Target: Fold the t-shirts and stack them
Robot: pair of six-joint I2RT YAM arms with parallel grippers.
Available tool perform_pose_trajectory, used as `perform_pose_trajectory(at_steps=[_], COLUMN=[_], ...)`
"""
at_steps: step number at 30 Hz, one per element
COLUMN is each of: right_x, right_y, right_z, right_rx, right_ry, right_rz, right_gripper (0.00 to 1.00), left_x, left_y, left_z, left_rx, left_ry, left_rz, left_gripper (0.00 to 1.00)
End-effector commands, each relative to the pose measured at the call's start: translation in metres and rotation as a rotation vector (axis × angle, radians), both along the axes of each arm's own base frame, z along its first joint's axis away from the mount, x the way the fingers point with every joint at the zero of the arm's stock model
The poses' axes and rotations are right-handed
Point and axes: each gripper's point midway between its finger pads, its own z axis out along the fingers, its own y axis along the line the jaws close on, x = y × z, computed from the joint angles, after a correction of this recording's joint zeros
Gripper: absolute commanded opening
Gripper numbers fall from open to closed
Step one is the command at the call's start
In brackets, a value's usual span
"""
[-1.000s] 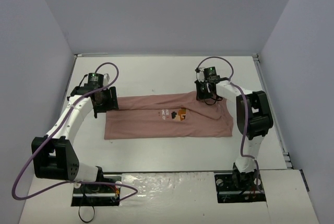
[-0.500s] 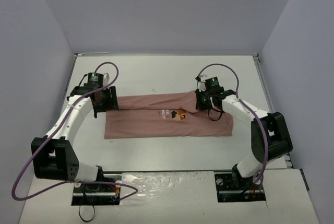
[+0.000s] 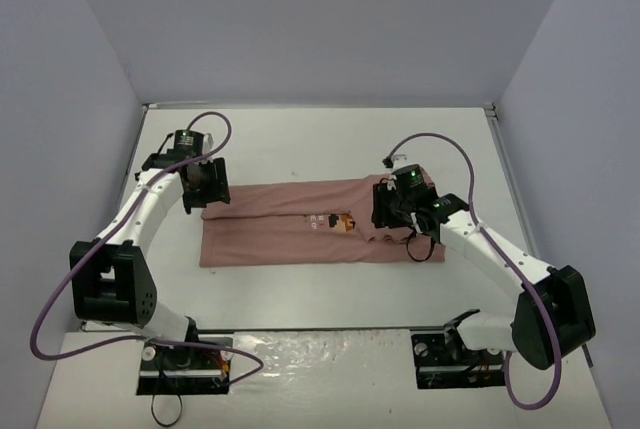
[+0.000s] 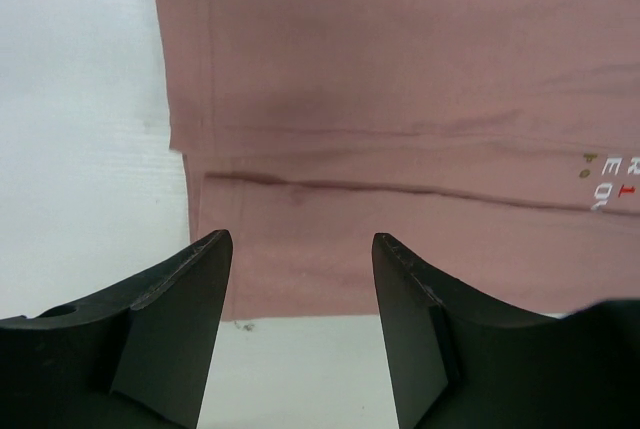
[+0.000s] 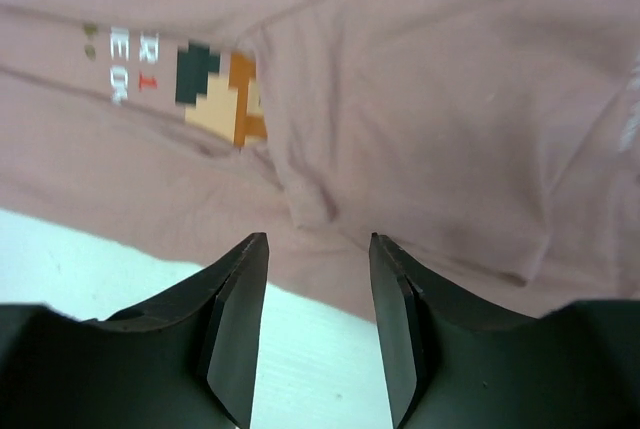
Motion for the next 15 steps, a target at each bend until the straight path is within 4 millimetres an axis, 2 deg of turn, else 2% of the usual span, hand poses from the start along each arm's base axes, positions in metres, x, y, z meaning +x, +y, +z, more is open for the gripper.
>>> perform_pose_trajectory(at_steps=[1,2,3,4,6,12,15], right_x=[0.055,0.06,0.075,0.081,0.103,0.149,0.162], right_y=[-0.028,-0.037,-0.052,-0.052,-0.08,-0.095,-0.104], right_z=[0.046,0.038,0.033,0.031,0.019,-0.002,-0.015], right_rx=[-0.054,-0.072,-0.071,-0.067,-0.068,-0.042,-0.045], right_ry=[-0.15,-0.128,-0.107,-0.096,-0.058,0.004,0.03], right_rz=[-0.173,-0.202,-0.267,-0.282,-0.391,-0.437,-0.46], right_gripper=[0.44,0.44,0.44,0.44,0.44,0.44,0.45], left_x=[0.038,0.043,0.052,0.057,0.07,0.09,0.097], left_y=[-0.007,-0.006,-0.005,-0.005,-0.005,-0.002,0.001], left_z=[0.01,0.008,0.004,0.002,-0.004,-0.04,-0.054], left_rx=[-0.006,-0.001,0.01,0.014,0.016,0.011,0.009], left_ry=[-0.052,-0.05,-0.046,-0.047,-0.044,0.015,0.037], left_rz=[0.006,0.009,0.018,0.022,0.033,0.068,0.083], left_gripper=[0.55,0.55,0.55,0.55,0.55,0.55,0.55])
